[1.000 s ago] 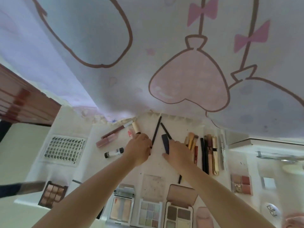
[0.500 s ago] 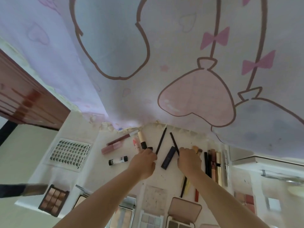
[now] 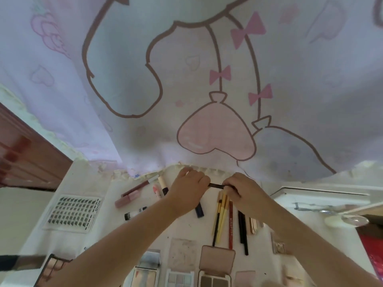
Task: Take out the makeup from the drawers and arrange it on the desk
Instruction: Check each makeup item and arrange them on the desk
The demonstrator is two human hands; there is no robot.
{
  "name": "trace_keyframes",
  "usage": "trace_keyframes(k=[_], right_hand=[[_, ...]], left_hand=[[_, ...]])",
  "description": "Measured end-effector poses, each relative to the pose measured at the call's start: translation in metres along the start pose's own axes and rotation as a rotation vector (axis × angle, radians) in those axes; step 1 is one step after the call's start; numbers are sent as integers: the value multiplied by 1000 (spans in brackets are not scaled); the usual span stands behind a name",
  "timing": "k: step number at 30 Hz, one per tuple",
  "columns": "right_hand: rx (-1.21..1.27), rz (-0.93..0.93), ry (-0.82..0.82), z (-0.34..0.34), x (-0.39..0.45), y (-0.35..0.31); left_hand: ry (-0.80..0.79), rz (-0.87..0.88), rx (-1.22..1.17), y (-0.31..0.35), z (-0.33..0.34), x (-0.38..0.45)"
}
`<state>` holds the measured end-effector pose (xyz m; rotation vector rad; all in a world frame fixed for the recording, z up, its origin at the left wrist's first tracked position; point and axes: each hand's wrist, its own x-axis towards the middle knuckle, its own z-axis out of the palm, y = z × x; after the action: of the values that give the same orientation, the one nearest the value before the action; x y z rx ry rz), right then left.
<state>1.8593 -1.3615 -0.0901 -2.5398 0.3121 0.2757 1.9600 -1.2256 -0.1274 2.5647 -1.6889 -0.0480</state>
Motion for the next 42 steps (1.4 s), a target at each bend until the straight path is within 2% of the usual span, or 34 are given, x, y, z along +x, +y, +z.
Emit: trace_keyframes(k=[2,5,10,16,18,21,23,25,27,29,34,42], right_hand=[[-219,-69,-157,-15,-8,-2],[-328,-143,-257,-27,-18,-1],[-341,-186,-126,-36,-31,3],[-309,-171,-88,-40,-39,2],[-330,-123,-75,-47,-42,14],[-322,25,0,-68,-55,53],[-292,42,38,-70,-60,69],[-220,4,60,-59,-55,62],[-119,-46,89,-45,-49,50],[-54,-78,102,-37,-48,43],[18,-116,78,-30,-60,39],[66,-80,105,-33,-68,47]], left_hand=[[-150,30,12,4,-11,-3],[-218,92,96,7,-29,-4],[-224,91,127,17,-58,2],[-178,158,119,22,-64,10],[-175,79,110,8,-65,6],[-197,-195,140,-42,-66,-16],[-168,-268,42,-55,-66,-26],[-88,-290,-224,-39,-67,-21],[-85,-247,-413,-15,-66,-9],[-76,-194,-496,1,-64,-2],[-17,-77,-541,11,-68,2],[52,-54,-569,20,-70,11]])
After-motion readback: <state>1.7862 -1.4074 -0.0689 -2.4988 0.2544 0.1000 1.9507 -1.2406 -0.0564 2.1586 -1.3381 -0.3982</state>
